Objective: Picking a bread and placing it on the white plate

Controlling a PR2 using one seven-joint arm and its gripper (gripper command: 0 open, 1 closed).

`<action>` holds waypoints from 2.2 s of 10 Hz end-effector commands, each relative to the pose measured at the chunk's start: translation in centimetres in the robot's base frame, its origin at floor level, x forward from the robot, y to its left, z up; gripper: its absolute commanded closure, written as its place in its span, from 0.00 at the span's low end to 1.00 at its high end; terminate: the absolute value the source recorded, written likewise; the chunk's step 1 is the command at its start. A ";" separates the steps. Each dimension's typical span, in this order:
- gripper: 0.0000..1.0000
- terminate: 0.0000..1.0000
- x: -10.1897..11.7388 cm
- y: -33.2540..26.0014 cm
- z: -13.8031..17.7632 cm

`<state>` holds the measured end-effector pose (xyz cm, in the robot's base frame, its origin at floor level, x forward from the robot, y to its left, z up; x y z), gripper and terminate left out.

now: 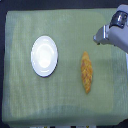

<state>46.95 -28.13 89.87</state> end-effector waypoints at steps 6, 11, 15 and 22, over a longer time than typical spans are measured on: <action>0.00 0.00 -0.2 1.6 -2.5; 0.00 0.00 -1.1 5.1 -7.1; 0.00 0.00 -3.6 7.0 -12.4; 0.00 0.00 -4.1 8.5 -17.9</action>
<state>42.38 -20.07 75.34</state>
